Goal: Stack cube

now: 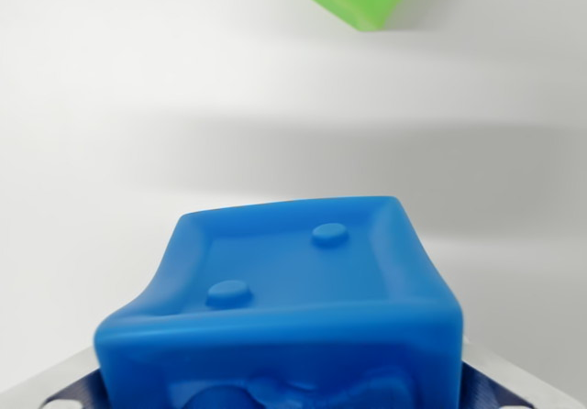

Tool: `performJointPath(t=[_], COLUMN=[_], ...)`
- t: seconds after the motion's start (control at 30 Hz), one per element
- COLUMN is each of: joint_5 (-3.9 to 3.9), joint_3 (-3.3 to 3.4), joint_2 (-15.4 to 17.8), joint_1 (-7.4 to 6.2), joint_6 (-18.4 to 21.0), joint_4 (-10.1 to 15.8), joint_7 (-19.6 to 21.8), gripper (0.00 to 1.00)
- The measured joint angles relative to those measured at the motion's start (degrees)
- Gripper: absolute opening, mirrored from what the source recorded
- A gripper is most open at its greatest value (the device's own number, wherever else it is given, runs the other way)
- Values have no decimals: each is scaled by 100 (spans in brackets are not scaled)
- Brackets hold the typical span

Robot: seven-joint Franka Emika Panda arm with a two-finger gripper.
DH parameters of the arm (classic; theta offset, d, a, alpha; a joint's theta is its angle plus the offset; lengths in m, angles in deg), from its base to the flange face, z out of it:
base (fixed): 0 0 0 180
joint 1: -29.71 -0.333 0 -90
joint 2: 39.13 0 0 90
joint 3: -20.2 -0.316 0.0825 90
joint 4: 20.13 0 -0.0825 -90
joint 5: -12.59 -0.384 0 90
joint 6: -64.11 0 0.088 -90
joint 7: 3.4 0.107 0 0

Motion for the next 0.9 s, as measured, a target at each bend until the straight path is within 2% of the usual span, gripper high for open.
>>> performJointPath(t=[0.9], joint_5=[-23], joint_3=[87], joint_2=[-260], joint_1=[0], joint_6=[681], joint_4=[-941], joint_7=[1089], gripper=[0])
